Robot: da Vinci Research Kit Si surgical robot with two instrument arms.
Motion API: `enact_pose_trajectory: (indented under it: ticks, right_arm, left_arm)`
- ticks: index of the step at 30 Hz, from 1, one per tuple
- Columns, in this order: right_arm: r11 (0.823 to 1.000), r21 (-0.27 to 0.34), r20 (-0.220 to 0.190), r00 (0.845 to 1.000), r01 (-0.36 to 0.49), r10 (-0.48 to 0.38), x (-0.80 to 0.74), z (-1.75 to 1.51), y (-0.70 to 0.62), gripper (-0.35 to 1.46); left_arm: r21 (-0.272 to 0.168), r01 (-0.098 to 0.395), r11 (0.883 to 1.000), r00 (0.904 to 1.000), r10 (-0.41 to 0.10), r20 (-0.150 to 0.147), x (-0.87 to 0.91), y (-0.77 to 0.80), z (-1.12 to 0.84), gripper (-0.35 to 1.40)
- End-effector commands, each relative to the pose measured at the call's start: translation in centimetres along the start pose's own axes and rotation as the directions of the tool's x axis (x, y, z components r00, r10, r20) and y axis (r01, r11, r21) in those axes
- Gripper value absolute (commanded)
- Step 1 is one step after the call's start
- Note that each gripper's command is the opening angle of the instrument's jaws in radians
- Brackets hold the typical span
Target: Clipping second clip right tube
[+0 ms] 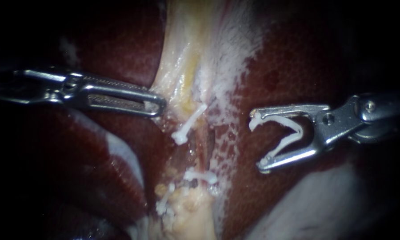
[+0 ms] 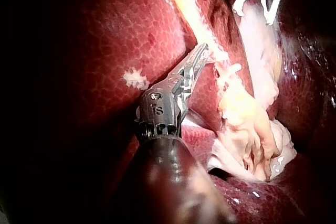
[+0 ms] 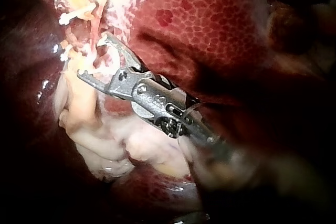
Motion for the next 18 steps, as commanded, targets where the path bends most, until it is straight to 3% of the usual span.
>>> enact_pose_trajectory:
  ticks: [1,11,18]
  right_arm:
    - [1.000,0.000,0.000,1.000,0.000,0.000,0.00,0.00,0.00,0.60]
    - [1.000,-0.001,0.001,1.000,0.003,-0.003,-0.03,0.05,-0.01,0.60]
    - [0.998,0.012,0.003,0.999,-0.054,0.054,-0.34,0.49,-0.14,0.60]
  left_arm:
    - [0.001,0.000,1.000,1.0000,0.000,-0.001,0.00,0.00,0.00,-0.35]
    - [0.001,0.000,1.000,1.0000,0.000,-0.001,0.00,-0.01,-0.02,-0.35]
    - [0.015,0.007,1.000,1.0000,-0.007,-0.005,-0.13,-0.08,-0.22,-0.35]
